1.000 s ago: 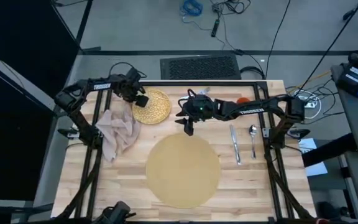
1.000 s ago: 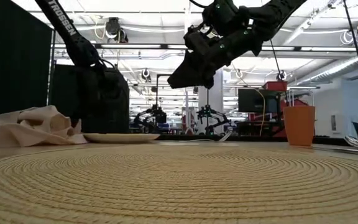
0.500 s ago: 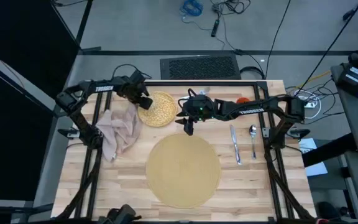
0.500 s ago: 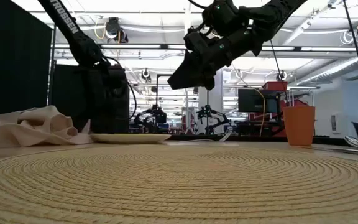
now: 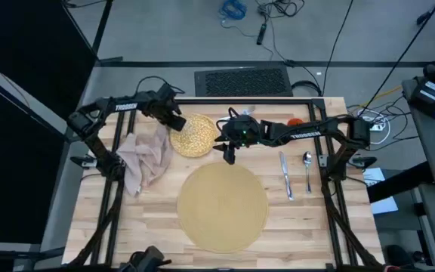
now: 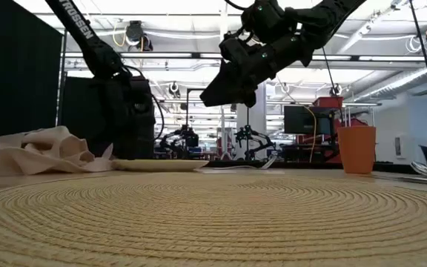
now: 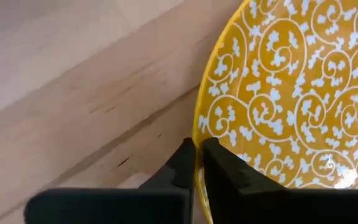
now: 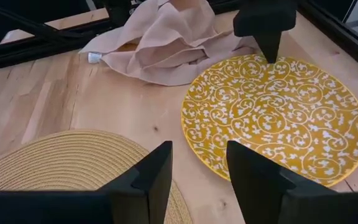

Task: Set table place
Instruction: Put the yellow plate on the brown table mat

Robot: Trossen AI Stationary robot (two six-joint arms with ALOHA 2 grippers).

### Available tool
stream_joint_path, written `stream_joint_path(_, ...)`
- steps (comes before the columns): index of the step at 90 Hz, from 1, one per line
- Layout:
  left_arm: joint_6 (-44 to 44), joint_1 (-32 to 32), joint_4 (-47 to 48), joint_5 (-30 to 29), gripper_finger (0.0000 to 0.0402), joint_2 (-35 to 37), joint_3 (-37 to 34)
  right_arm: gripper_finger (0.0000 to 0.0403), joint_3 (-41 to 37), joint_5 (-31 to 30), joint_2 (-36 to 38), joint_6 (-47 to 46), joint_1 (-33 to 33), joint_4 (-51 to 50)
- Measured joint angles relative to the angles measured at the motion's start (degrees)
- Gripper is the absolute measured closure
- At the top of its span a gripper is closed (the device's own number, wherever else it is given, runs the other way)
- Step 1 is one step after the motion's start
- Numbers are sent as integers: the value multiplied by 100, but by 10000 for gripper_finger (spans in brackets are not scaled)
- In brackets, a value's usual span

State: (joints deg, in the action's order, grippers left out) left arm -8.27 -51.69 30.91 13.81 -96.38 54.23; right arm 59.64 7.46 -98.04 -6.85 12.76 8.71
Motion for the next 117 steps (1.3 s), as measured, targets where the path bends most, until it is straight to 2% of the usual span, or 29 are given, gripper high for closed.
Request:
stream_joint_path(25,-31,16,298,751,401,36,431,264,0,-183,0,-35,52,-158)
stream_joint_path(50,-35,264,1014,1318,401,37,462,264,0,-207,2,-302,306,-639)
stream_joint_path(55,-38,337,1020,1420,401,37,462,264,0,-370,2,-353,343,-764)
stream_joint_path(67,-39,447,1013,1450,401,48,465,264,0,-739,-25,-530,471,-1008)
stream_joint_path(86,-79,468,797,1468,401,48,465,264,0,-717,-480,-946,693,-1030)
stream_joint_path(117,11,485,683,1492,401,50,467,264,0,-713,-1029,-859,904,-666)
